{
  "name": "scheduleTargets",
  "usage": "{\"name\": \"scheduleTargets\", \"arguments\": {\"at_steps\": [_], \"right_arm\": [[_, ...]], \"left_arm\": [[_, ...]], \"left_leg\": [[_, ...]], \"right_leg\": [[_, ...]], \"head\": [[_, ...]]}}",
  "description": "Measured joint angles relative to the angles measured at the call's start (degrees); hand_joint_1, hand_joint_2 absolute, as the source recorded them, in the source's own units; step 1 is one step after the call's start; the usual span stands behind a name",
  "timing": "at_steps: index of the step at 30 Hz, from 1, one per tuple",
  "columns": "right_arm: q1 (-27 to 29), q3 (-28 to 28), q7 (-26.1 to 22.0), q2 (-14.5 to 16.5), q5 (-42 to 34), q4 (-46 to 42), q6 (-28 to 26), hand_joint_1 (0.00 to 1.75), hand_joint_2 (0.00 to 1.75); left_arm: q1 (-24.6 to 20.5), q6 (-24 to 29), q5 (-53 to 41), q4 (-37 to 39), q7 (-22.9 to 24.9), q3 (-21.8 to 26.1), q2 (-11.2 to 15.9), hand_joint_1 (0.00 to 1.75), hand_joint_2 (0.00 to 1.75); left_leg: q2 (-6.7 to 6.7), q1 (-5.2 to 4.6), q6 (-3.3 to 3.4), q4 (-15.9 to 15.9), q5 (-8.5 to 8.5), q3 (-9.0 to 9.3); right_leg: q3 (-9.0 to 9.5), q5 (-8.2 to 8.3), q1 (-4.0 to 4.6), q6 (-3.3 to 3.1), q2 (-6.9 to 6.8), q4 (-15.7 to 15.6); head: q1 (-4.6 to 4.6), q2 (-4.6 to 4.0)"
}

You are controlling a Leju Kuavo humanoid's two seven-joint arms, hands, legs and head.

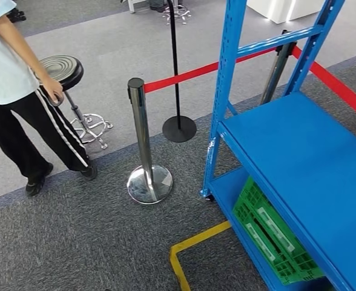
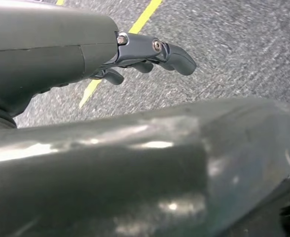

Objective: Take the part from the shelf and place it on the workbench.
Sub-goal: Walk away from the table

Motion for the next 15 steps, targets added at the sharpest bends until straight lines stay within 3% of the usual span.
{"name": "scheduleTargets", "arguments": {"at_steps": [2,3,5,7,9,10,12,14,15], "right_arm": [[0.1,0.0,0.0,0.0,0.0,0.0,0.0,0.00,0.00],[0.1,0.0,0.0,0.0,0.0,0.0,-0.1,0.00,0.00],[0.0,0.0,0.0,0.0,0.0,0.0,0.0,0.00,0.00],[-0.1,0.0,0.0,0.0,0.0,0.0,0.0,0.00,0.00],[0.0,0.0,0.0,0.0,0.0,0.0,0.0,0.00,0.00],[0.2,0.0,0.0,0.0,0.0,0.0,0.0,0.00,0.00],[0.4,0.0,0.1,0.0,0.0,0.0,0.0,0.00,0.00],[0.1,0.0,0.1,0.0,0.0,0.0,0.0,0.00,0.00],[0.0,0.0,0.1,0.0,0.0,0.0,0.0,0.00,0.00]], "left_arm": [[0.0,0.0,0.0,0.0,0.0,0.0,0.0,0.00,0.00],[0.0,0.0,0.0,0.0,0.0,0.0,0.0,0.00,0.00],[0.0,0.0,0.0,0.0,0.0,0.0,0.0,0.00,0.00],[-0.1,0.0,-0.1,0.0,0.0,0.0,0.0,0.00,0.00],[-0.2,0.0,-0.1,0.0,0.0,0.0,0.0,0.00,0.00],[-0.2,0.0,-0.1,0.0,0.0,0.0,0.0,0.00,0.00],[-0.2,0.0,-0.1,0.0,0.0,0.0,0.0,0.00,0.00],[0.0,0.0,-0.1,0.0,0.0,0.0,-0.1,0.00,0.00],[0.2,0.0,-0.1,0.0,0.0,0.0,-0.1,0.00,0.00]], "left_leg": [[-0.10,0.17,0.08,-1.7,1.95,0.97],[-0.46,0.26,0.18,-4.8,3.82,2.50],[-3.00,0.47,0.43,-12.4,7.05,6.10],[-5.20,0.52,0.64,-16.6,8.05,7.80],[-4.75,0.28,1.00,-17.0,8.14,7.69],[-4.06,0.26,1.36,-17.3,8.45,7.63],[-2.43,0.28,2.23,-17.8,9.13,7.45],[-0.51,0.06,2.76,-18.0,9.48,6.97],[0.52,-0.13,2.87,-18.0,9.57,6.70]], "right_leg": [[-0.13,0.21,-0.01,0.19,1.20,0.0],[-0.16,0.32,-0.03,0.33,1.87,0.0],[-0.32,0.58,-0.08,0.74,3.23,0.0],[-0.85,0.98,-0.17,1.39,4.47,0.1],[-1.57,1.54,-0.40,2.29,5.61,-0.1],[-1.93,1.62,-0.52,2.63,5.51,-0.1],[-3.48,-0.25,-0.43,2.94,2.86,2.0],[-6.51,-4.69,-0.23,3.02,-0.51,8.8],[-8.14,-6.71,-0.20,3.12,-1.14,12.9]], "head": [[0.02,0.00],[0.01,0.00],[0.02,0.00],[0.03,0.00],[0.02,0.00],[0.05,0.00],[0.29,0.00],[0.68,0.00],[0.84,0.00]]}}
